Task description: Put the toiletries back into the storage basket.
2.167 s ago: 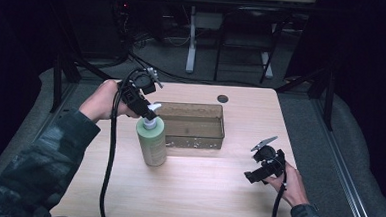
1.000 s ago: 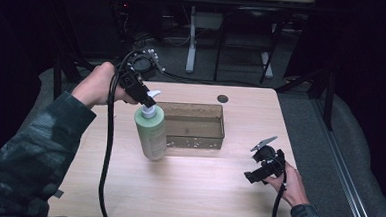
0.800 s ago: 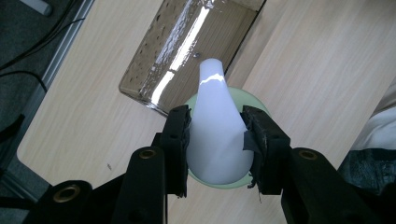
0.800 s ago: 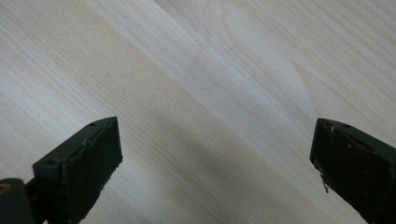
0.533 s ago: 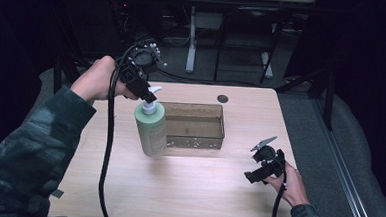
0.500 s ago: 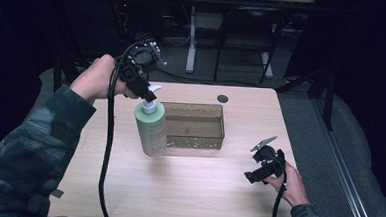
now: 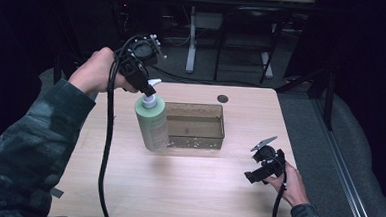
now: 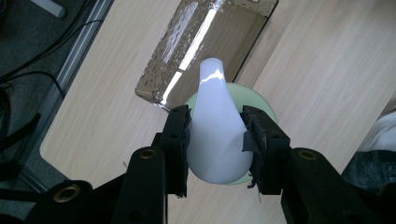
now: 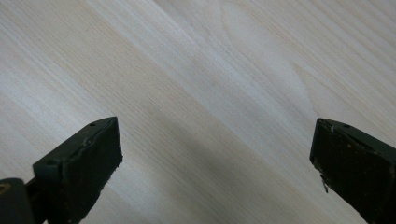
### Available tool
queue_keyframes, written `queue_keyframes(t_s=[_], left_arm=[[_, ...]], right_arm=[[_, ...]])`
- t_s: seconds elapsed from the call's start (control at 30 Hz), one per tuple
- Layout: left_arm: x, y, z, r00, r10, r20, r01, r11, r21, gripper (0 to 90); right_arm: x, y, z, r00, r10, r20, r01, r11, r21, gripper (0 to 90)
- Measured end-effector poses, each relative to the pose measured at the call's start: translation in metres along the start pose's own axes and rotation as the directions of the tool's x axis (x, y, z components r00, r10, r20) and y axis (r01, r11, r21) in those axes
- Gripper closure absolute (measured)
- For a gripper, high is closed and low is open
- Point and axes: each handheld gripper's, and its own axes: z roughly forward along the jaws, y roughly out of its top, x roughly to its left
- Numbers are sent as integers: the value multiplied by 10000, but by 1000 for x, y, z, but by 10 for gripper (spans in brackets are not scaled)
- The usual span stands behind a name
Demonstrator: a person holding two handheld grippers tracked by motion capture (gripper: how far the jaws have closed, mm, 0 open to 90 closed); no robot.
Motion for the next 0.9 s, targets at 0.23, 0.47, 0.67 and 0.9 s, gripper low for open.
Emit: queue_keyframes(t_s=[0.23, 0.47, 0.67, 0.9], left_arm=[[3, 2, -3, 10000, -10, -14, 10, 9999, 102, 632], [3, 3, -8, 9999, -51, -91, 52, 10000, 59, 632], [6, 4, -12, 9999, -77, -141, 77, 10000, 40, 632], [10, 5, -13, 9996, -220, -171, 221, 9997, 48, 632]], right_arm=[[0, 0, 0, 10000, 58, -46, -58, 10000, -7, 17], [1, 0, 0, 10000, 39, -32, -39, 10000, -27, 17], [1, 0, 0, 10000, 29, -31, -29, 10000, -17, 17], [1, 0, 0, 10000, 18, -27, -18, 10000, -26, 18]])
